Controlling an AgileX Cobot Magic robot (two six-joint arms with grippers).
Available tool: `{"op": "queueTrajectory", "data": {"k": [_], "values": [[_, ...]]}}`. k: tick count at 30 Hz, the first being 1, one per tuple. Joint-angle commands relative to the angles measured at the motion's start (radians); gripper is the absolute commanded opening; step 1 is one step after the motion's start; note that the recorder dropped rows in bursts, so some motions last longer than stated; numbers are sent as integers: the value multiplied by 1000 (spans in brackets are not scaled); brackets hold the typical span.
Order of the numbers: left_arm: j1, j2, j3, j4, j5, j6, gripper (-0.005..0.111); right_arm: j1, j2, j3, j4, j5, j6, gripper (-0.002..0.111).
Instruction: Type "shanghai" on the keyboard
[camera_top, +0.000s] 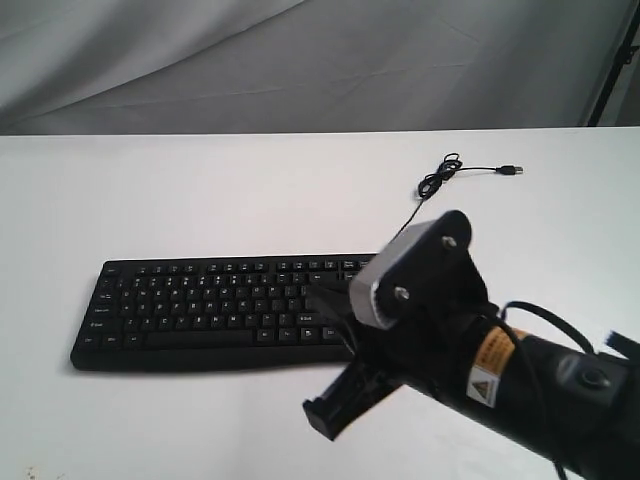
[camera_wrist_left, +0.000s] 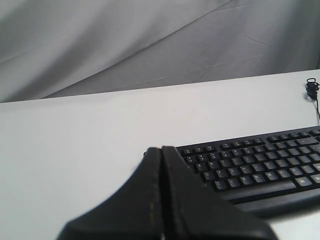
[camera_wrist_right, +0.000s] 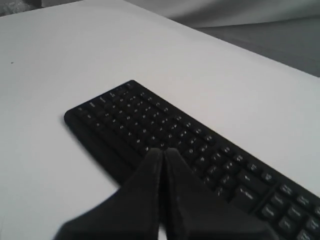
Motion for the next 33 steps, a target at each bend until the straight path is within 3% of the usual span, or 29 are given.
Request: {"op": "queueTrajectory", "data": {"k": [1, 11, 18, 22, 28, 33], "values": [[-4, -3, 4, 1, -5, -3, 0, 3, -57, 83, 30, 3, 8, 0], [-4, -3, 4, 1, -5, -3, 0, 3, -131, 226, -12, -13, 9, 0], [-4, -3, 4, 1, -5, -3, 0, 3, -324, 303, -26, 15, 9, 0], [-4, -3, 4, 1, -5, -3, 0, 3, -546, 303, -26, 100, 9, 0], [-4, -3, 4, 1, -5, -3, 0, -184, -873, 303, -34, 404, 6, 0], [-4, -3, 4, 1, -5, -3, 0, -445, -1181, 303, -131, 583, 6, 0]]}}
